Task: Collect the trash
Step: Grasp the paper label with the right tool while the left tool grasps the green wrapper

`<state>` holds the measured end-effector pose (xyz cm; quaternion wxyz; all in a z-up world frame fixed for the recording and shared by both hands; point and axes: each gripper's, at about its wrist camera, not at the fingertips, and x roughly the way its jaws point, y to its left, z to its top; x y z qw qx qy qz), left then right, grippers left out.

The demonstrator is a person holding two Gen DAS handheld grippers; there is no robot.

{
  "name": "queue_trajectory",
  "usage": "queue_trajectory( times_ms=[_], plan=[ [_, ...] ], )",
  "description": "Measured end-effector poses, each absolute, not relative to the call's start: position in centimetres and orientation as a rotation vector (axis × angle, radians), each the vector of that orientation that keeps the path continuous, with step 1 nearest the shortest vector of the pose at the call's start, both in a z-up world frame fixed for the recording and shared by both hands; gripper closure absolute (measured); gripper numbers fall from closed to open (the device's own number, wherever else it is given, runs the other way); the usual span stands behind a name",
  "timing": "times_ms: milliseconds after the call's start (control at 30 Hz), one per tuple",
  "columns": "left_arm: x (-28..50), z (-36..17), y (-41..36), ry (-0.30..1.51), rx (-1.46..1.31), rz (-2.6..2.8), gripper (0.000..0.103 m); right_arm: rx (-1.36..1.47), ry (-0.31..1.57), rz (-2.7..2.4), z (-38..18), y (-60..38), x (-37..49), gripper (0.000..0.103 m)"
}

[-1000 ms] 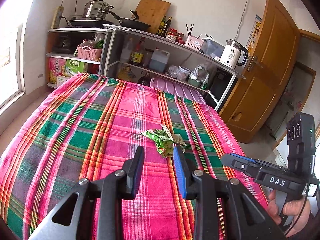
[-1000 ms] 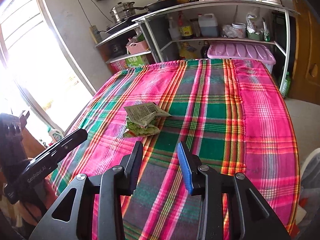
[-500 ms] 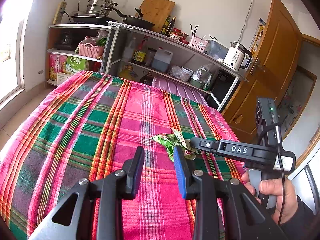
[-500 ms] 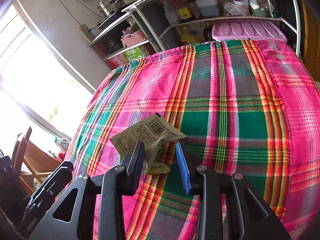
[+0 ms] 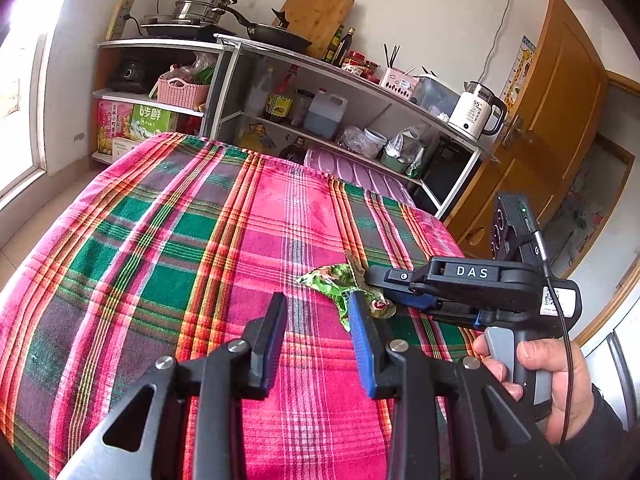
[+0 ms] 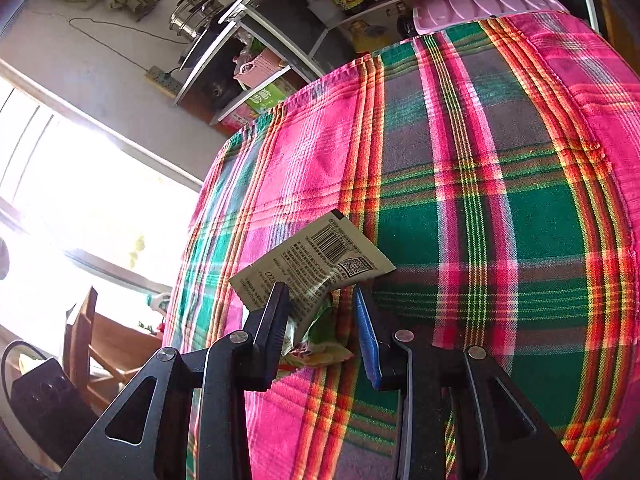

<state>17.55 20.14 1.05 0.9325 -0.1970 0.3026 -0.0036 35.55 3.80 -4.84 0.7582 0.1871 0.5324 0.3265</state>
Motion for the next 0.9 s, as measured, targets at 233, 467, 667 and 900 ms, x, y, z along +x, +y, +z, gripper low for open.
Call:
queue_trajectory(
  times_ms=[233,467,667,900],
  plan=[
    [17.8,0.9,19.7,0.630,-0.398,-0.013,0.069,0.389,1.153,0.693,-5.1,4.3,35.7,0.090],
    [18.6,0.6,18.9,0.653,-0.387,-0.033,0.069,0.350,1.100,0.700,-4.0,3.7,35.0,0.095],
    [19.8,0.3,17.6,0.685,-0.377,-0.055,0.055,0.350,1.047,0.675,-2.9,0.9,34.1,0.095],
    [21.5,-0.8,16.2,0.739,-0.340,-0.035,0.047,0.380,1.040,0.671,-2.8,-2.1,33.1,0.095]
  ],
)
